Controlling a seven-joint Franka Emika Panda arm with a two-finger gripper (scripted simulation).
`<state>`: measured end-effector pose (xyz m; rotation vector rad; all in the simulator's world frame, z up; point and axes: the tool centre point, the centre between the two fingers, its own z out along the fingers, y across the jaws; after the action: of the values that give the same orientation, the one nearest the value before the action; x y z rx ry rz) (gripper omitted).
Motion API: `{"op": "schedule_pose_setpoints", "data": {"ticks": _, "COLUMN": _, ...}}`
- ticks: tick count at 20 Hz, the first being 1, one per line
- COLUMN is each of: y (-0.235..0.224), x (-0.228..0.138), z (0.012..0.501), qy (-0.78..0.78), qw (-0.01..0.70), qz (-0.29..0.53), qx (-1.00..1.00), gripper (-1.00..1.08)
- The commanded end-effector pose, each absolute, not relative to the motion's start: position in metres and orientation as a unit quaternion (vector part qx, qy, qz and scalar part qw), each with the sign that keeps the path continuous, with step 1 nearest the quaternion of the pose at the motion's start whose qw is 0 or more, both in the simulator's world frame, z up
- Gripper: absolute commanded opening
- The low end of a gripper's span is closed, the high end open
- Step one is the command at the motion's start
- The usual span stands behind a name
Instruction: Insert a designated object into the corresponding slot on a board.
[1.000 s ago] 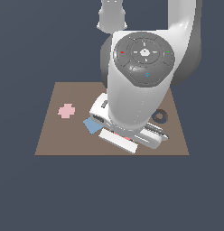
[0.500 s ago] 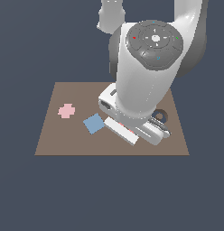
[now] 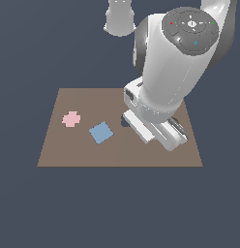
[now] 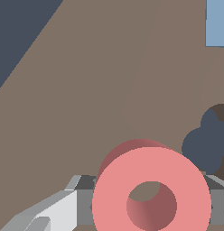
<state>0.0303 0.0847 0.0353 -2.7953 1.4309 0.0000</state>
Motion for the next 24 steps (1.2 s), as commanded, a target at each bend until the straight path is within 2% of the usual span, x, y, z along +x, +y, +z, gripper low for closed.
{"op": "schedule_pose_setpoints", "data": {"ticks": 1, "y": 0.096, "x": 0.024, "z": 0.036, "qy": 0.493, "qw": 0.001, "qz": 0.000, "qx": -0.870, "gripper": -1.00}}
{"op": "schedule_pose_setpoints", "data": {"ticks": 13, "y": 0.146, "x": 0.010, "z": 0.039, "qy": 0.634, "qw": 0.001, "qz": 0.000, "qx": -0.774, "gripper": -1.00}}
{"op": "schedule_pose_setpoints", "data": {"ticks": 24, "y": 0.172, "x": 0.011, "z": 0.041, "qy": 0.697, "qw": 0.001, "qz": 0.000, "qx": -0.717, "gripper": -1.00}}
